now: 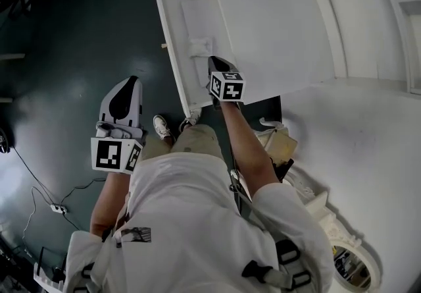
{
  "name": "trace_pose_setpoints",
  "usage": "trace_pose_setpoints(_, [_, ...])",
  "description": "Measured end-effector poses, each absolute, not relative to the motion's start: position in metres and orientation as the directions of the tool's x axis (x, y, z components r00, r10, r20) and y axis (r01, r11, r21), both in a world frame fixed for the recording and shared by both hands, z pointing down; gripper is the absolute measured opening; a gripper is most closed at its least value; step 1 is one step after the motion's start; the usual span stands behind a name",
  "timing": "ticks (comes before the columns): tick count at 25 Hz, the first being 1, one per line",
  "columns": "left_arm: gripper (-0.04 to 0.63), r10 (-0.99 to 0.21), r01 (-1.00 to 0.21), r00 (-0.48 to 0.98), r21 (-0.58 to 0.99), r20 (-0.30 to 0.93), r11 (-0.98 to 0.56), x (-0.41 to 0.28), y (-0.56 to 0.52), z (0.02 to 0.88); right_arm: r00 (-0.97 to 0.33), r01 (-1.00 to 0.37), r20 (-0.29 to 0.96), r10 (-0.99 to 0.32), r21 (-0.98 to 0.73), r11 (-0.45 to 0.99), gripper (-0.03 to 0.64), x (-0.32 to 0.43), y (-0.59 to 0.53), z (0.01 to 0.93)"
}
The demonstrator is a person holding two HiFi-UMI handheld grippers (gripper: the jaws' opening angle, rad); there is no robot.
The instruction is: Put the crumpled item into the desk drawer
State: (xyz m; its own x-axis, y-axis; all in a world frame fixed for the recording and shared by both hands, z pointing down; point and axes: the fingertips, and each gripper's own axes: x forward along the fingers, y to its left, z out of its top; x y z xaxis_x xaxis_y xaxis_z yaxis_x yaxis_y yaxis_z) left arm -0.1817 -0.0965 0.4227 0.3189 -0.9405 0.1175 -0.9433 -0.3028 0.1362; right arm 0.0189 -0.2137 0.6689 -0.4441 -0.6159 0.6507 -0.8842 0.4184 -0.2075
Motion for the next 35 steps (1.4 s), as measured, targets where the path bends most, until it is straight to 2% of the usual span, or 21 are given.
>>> trace_pose_setpoints(8, [0.021, -0.943, -0.942, 0.326, 0.11, 0.071, -0.317, -0.189, -0.084, 0.399, -0.425, -0.904, 0.607, -0.672, -0.248, 0.349, 0.009, 0.051, -0.192, 0.625])
trace_pose_setpoints(13, [0.021, -0.944, -0.941, 0.328, 0.1, 0.03, -0.324, -0.193, -0.09, 0.38, -0.414, -0.91, 0.537, -0.735, -0.236, 0.34, 0.009, 0.08, -0.2, 0.576])
trace_pose_setpoints(24, [0.021, -0.945, -0.946, 0.317, 0.047, -0.081, -0.322, -0.175, -0.125, 0.32, -0.465, -0.885, 0.277, -0.841, -0.172, 0.432, 0.009, 0.106, -0.202, 0.429])
trace_pose_setpoints(30, [0.021, -0.938, -0.942, 0.311, 0.083, -0.152, -0.326, -0.162, -0.132, 0.277, -0.523, -0.851, 0.097, -0.847, -0.124, 0.511, 0.009, 0.11, -0.205, 0.338])
trace_pose_setpoints(35, [0.021, -0.933, -0.948, 0.292, 0.064, -0.21, -0.311, -0.16, -0.133, 0.244, -0.558, -0.828, 0.006, -0.83, -0.081, 0.556, 0.009, 0.115, -0.204, 0.283])
